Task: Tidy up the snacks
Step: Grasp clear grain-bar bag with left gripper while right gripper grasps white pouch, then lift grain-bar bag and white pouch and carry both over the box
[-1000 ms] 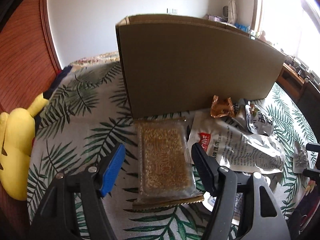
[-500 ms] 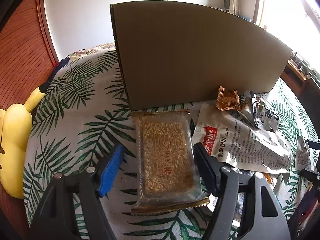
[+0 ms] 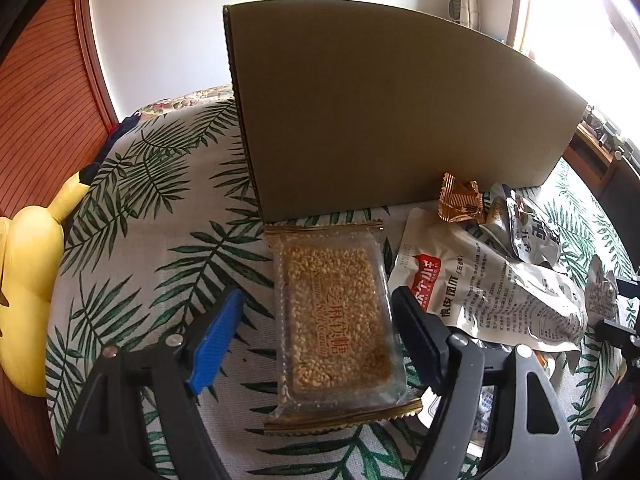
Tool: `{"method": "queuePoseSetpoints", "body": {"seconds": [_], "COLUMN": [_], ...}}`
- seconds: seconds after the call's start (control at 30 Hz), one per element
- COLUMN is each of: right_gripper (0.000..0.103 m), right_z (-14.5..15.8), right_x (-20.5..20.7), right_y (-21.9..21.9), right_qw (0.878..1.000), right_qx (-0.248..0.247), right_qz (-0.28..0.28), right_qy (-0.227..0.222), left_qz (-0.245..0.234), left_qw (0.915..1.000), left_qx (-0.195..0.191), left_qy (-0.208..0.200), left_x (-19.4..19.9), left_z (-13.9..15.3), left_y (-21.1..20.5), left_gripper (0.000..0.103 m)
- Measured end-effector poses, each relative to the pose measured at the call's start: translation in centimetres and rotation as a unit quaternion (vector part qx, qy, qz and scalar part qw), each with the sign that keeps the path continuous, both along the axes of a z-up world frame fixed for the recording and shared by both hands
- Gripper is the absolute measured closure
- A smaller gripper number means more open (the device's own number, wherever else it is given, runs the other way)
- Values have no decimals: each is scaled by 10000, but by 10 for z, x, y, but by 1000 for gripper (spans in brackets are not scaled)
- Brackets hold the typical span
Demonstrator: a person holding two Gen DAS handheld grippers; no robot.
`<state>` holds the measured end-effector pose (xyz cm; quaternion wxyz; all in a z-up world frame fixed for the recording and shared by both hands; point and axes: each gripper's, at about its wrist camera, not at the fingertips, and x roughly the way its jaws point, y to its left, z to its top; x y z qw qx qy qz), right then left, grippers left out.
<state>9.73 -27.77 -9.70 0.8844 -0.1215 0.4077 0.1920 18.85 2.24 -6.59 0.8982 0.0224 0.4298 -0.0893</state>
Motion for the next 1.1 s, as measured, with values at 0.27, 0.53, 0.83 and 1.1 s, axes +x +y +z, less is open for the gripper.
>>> {"method": "queuePoseSetpoints", "body": {"seconds": [0.27, 0.53, 0.83, 1.1], "right_gripper": [49, 47, 42, 54], "right_z": [-1, -4, -3, -1], "right_x": [-1, -4, 2, -2], "right_y": [1, 1, 6, 1], "right_qw": [9997, 9994, 9997, 9986], "right_qx": [131, 178, 127, 368], "right_qz": [-153, -239, -144, -269], "right_qy": [-107, -196, -150, -280], "left_qz": [27, -28, 16, -230], "left_qw": [10000, 9999, 9988, 9963], "left_qx": [-21, 68, -285, -522], "left_qy": [-18, -109, -407, -640], "left_x": [-1, -5, -29, -53], "left_z": [0, 2, 24, 47], "left_y": [1, 0, 8, -5], "left_gripper": [33, 61, 61, 61]}}
